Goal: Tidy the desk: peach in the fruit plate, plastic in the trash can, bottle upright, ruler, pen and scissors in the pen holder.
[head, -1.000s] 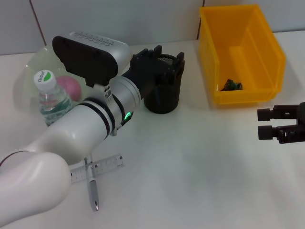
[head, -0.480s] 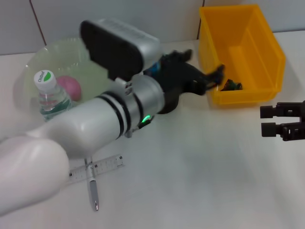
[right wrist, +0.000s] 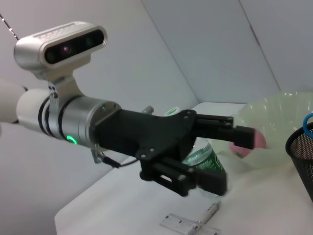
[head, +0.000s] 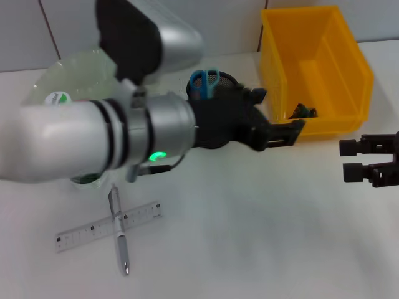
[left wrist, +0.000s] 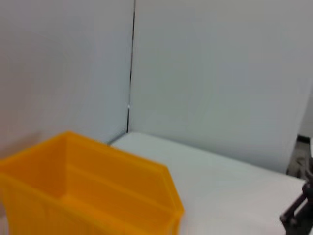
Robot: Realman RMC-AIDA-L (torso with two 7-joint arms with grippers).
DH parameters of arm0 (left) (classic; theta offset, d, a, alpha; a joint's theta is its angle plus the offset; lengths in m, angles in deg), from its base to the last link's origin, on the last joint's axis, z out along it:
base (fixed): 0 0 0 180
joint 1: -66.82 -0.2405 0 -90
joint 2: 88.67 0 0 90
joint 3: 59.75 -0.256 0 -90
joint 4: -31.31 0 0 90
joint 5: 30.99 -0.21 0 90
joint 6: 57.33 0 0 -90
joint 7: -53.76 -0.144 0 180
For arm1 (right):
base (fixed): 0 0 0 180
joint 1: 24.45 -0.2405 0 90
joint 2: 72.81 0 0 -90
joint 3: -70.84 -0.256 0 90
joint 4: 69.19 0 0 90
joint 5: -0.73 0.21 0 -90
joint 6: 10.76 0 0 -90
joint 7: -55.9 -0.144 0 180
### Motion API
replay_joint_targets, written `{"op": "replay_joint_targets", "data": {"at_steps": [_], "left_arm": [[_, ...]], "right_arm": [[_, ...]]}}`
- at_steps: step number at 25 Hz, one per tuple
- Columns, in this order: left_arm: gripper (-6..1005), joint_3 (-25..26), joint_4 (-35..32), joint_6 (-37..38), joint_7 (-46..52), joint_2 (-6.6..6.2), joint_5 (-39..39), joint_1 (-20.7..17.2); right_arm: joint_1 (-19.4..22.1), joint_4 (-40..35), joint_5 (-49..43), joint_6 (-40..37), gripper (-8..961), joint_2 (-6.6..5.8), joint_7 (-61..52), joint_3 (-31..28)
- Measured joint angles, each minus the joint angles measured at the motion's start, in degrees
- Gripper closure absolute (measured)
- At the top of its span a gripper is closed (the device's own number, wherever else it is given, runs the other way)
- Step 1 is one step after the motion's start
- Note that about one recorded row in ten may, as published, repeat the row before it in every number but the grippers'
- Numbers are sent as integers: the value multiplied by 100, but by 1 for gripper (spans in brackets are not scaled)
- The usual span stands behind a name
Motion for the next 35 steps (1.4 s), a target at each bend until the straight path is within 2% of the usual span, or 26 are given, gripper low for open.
{"op": "replay_joint_targets", "data": {"at_steps": [5,10,15,16,21,28,35], "left_arm": [[189,612,-11,771,0,0,5,-27],[189,786,-18,1204,-2,-9,-11,-16],[189,1017,-54,2022,-4,-15,-54,56],[189,1059,-55,2166,-7,-16,-97,60],[189,1257,-83,2730,-17,-21,-465,8],[189,1372,-292,3392,-90,-25,-1009,-158],[188,1446,-203,3553,-329,-19,-1672,-177]], "right_arm": [[57,-11,-39,-37,141,-15,3,-3],[162,-12,-55,-71,141,-85,-33,-6],[249,-10,-55,-145,142,-199,-161,-13],[266,-10,-55,-147,142,-243,-243,-17],[280,-22,-66,-153,142,-311,-410,-19],[53,-11,-542,-78,142,-344,-526,3],[-54,14,-589,-68,142,-322,-702,21]]}}
